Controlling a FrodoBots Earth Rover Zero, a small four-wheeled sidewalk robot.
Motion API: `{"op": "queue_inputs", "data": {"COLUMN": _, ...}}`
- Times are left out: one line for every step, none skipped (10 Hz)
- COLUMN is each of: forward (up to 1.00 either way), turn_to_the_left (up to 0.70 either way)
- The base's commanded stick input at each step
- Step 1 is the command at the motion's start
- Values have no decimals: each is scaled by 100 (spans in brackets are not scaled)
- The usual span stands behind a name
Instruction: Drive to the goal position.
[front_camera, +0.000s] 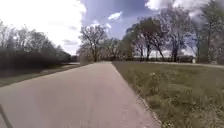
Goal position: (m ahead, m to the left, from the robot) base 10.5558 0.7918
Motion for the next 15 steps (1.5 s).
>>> {"op": "queue_inputs", "data": {"forward": 100, "turn_to_the_left": 0}}
{"op": "queue_inputs", "data": {"forward": 100, "turn_to_the_left": 0}}
{"op": "queue_inputs", "data": {"forward": 100, "turn_to_the_left": 0}}
{"op": "queue_inputs", "data": {"forward": 100, "turn_to_the_left": 0}}
{"op": "queue_inputs", "data": {"forward": 100, "turn_to_the_left": 0}}
{"op": "queue_inputs", "data": {"forward": 100, "turn_to_the_left": 0}}
{"op": "queue_inputs", "data": {"forward": 100, "turn_to_the_left": 0}}
{"op": "queue_inputs", "data": {"forward": 100, "turn_to_the_left": 0}}
{"op": "queue_inputs", "data": {"forward": 100, "turn_to_the_left": 0}}
{"op": "queue_inputs", "data": {"forward": 100, "turn_to_the_left": 0}}
{"op": "queue_inputs", "data": {"forward": 100, "turn_to_the_left": 0}}
{"op": "queue_inputs", "data": {"forward": 100, "turn_to_the_left": 0}}
{"op": "queue_inputs", "data": {"forward": 100, "turn_to_the_left": 0}}
{"op": "queue_inputs", "data": {"forward": 100, "turn_to_the_left": 0}}
{"op": "queue_inputs", "data": {"forward": 100, "turn_to_the_left": 0}}
